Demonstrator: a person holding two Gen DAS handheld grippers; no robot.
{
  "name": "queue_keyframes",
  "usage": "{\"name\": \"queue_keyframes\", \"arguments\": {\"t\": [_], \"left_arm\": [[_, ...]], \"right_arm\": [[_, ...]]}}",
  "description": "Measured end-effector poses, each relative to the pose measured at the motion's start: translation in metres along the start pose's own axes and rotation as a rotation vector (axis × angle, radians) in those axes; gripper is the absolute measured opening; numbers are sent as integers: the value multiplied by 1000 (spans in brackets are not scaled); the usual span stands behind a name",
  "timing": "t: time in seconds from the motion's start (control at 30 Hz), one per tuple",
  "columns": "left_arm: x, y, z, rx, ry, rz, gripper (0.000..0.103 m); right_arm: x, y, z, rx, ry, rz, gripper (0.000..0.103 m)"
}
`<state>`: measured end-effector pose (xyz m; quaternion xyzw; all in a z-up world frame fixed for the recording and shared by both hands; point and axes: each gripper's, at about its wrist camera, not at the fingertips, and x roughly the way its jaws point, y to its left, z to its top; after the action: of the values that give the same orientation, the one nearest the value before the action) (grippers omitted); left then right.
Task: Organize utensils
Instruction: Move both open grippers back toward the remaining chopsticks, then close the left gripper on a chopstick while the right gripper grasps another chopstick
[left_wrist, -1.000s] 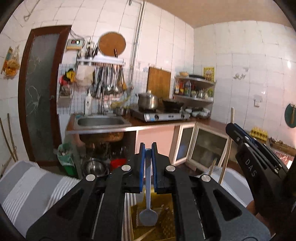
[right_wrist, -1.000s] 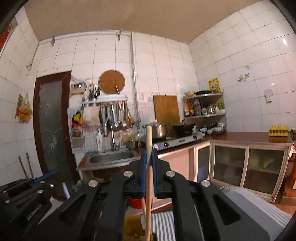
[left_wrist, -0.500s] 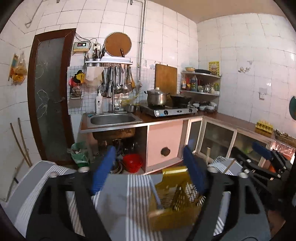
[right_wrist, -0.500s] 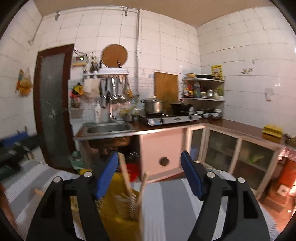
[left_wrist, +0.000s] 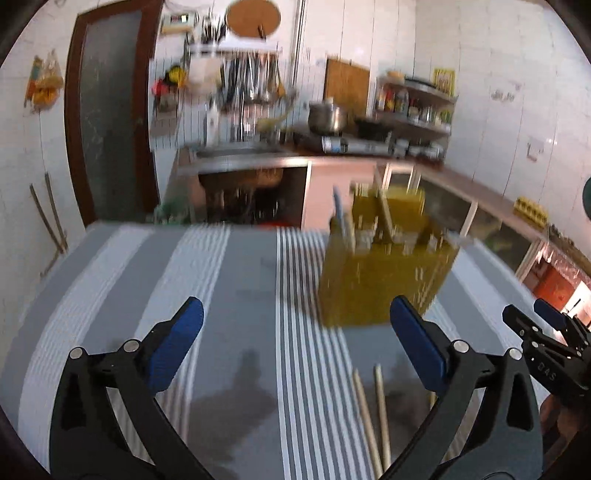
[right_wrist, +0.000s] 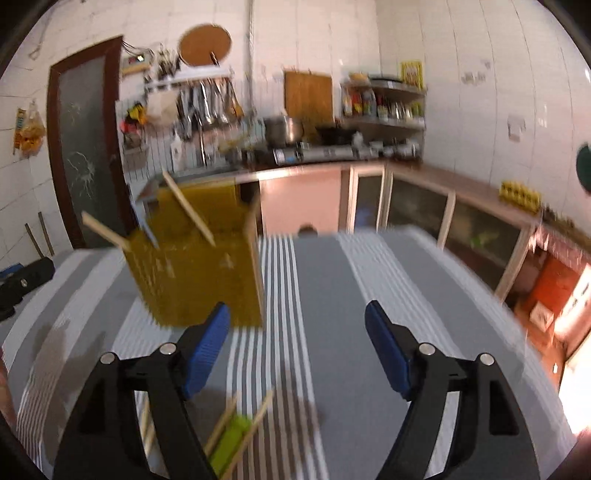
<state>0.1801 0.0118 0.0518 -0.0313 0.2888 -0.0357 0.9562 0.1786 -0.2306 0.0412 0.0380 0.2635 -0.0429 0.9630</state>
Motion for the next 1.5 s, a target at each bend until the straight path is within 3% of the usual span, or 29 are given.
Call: {"name": "queue_keyframes", "arguments": {"t": [0.13, 0.27, 0.53, 0.8, 1.1, 1.37, 1.5], "left_arm": [[30, -6, -33, 12, 86, 19, 98], [53, -11, -56, 14, 146, 11, 98], [78, -17, -72, 16, 236, 19, 98], [90, -23, -79, 44, 290, 17, 98], [92, -28, -82, 40, 317, 11, 96], [80, -47, -89, 77, 333, -14, 80], [73, -53, -92, 98, 332, -53, 54]], "right_arm": [[20, -5, -39, 0, 81, -20, 74], [37, -13, -53, 31, 133, -36, 74], [60, -9, -68, 42, 267, -19, 74], [62, 9, -75, -5, 306, -18, 73], [56, 23, -80, -34, 325, -29, 53], [47, 39, -85, -45, 336, 4, 17], [44, 38, -87, -43, 335, 29, 15]]}}
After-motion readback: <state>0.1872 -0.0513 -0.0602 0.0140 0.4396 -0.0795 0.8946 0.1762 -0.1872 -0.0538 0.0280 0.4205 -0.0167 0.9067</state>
